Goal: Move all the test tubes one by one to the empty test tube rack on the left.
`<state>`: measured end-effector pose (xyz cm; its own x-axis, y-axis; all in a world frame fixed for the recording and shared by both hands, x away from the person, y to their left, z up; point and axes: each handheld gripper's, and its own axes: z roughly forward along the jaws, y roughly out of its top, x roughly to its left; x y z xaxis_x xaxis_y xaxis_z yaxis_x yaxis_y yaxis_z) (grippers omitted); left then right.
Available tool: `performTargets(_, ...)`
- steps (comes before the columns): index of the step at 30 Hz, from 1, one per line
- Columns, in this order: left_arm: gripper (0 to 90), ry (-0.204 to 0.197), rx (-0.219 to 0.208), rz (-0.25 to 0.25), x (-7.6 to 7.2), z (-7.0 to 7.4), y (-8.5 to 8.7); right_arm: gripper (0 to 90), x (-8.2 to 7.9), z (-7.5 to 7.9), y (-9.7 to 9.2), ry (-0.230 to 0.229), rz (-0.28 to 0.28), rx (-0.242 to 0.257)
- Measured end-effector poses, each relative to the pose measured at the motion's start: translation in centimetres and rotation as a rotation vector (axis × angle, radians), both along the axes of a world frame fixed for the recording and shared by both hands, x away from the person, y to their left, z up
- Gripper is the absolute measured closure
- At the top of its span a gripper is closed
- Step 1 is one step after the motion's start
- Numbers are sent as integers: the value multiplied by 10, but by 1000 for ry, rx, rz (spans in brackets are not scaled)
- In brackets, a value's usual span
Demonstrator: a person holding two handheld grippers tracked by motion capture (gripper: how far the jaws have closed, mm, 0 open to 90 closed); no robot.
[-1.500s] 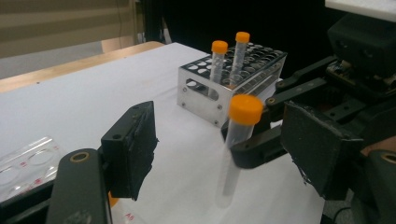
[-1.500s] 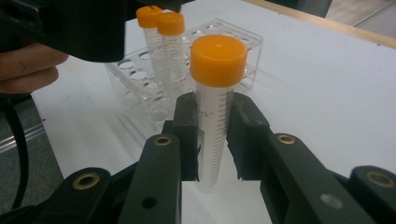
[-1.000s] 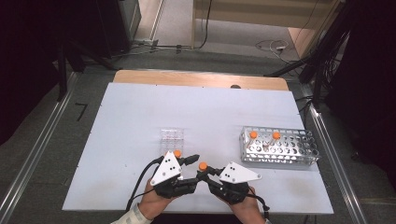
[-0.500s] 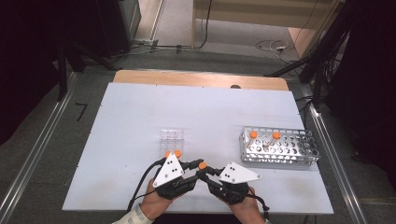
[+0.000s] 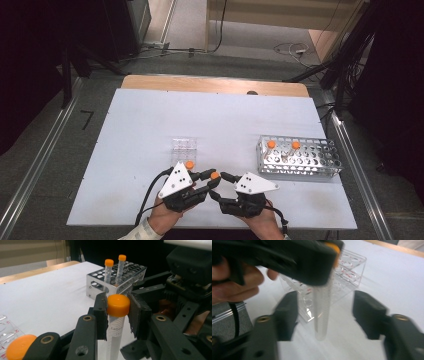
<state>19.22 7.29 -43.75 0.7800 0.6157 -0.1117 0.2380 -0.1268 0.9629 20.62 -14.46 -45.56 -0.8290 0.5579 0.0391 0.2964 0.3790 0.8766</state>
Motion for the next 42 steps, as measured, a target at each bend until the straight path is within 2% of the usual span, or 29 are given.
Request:
performTargets(3,701,-9,-28,14,0,7,8,236,2,-1,-2,20,-18,-4)
performTargets(7,701,-21,-49,43,-1,16,20,203,5,-2,-6,28,-33,-10)
performTargets(13,701,-39,-66,87,-3,27,36,202,7,-3,-15,31,-61,-11)
performTargets(18,701,-46,-69,113,-4,30,45,205,7,-4,-17,34,-72,-16)
performTargets(29,700,-36,-41,150,-5,30,56,212,7,-4,-25,35,-85,-10)
performTargets(38,700,-23,1,161,-4,20,54,215,7,-4,-26,33,-84,-16)
performTargets(42,699,-32,26,161,-5,16,51,217,7,-5,-27,32,-85,-16)
